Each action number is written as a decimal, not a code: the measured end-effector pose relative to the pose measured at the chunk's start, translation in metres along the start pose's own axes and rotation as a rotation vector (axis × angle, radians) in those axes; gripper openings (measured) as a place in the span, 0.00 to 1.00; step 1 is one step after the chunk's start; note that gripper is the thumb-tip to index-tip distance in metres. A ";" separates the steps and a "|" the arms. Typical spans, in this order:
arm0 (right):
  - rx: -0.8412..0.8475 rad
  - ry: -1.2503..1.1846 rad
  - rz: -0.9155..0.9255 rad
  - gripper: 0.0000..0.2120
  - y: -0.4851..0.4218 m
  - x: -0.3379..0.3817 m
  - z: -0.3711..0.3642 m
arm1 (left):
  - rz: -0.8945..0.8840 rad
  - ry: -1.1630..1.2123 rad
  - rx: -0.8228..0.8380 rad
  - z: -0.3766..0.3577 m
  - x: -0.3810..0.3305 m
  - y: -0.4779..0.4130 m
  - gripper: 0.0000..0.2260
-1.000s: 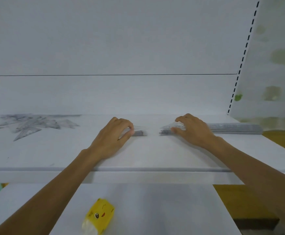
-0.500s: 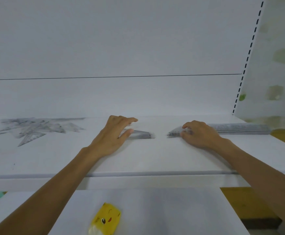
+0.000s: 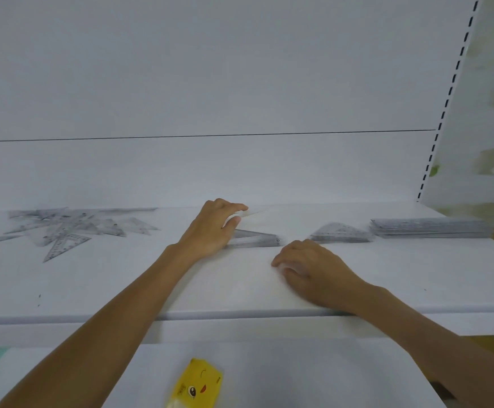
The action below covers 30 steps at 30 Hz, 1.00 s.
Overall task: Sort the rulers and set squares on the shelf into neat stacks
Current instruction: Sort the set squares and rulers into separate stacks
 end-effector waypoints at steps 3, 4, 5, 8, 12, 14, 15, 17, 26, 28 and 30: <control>-0.026 -0.085 -0.043 0.11 0.000 -0.001 0.002 | -0.012 -0.028 -0.020 -0.007 0.001 0.000 0.15; -0.026 -0.067 -0.037 0.11 0.001 0.000 0.001 | -0.030 -0.033 -0.014 -0.011 0.000 0.002 0.15; -0.025 -0.042 -0.028 0.11 0.002 0.001 0.001 | -0.053 -0.035 -0.012 -0.014 -0.002 0.003 0.15; -0.030 0.002 -0.002 0.12 0.003 0.004 0.001 | -0.122 -0.062 -0.020 -0.017 -0.007 0.004 0.15; -0.037 0.026 0.009 0.13 0.003 0.006 0.001 | -0.159 -0.168 0.072 -0.029 -0.009 0.004 0.15; -0.038 0.033 0.013 0.13 0.004 0.006 0.001 | -0.155 -0.183 0.087 -0.030 -0.008 0.003 0.16; -0.041 0.036 0.017 0.13 0.004 0.006 0.000 | -0.149 -0.187 0.092 -0.031 -0.008 0.002 0.16; -0.044 0.049 0.026 0.13 0.004 0.006 0.000 | -0.142 -0.197 0.107 -0.032 -0.006 0.002 0.16; -0.046 0.042 0.024 0.14 0.005 0.005 -0.001 | -0.057 -0.116 0.120 -0.034 0.002 0.003 0.14; -0.043 0.030 0.021 0.14 0.004 0.004 -0.001 | -0.069 -0.120 0.084 -0.030 0.000 0.003 0.15; -0.027 0.011 0.017 0.13 0.002 0.004 -0.001 | -0.076 -0.130 0.026 -0.021 -0.002 0.007 0.15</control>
Point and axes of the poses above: each hand's wrist, its own y-axis away from the middle knuckle, its own z-axis out of the back of the hand, x = y × z, the point moved 6 cm from there along -y, towards the middle knuckle, and after that the axes turned 10 degrees about y, right-handed, at the moved point
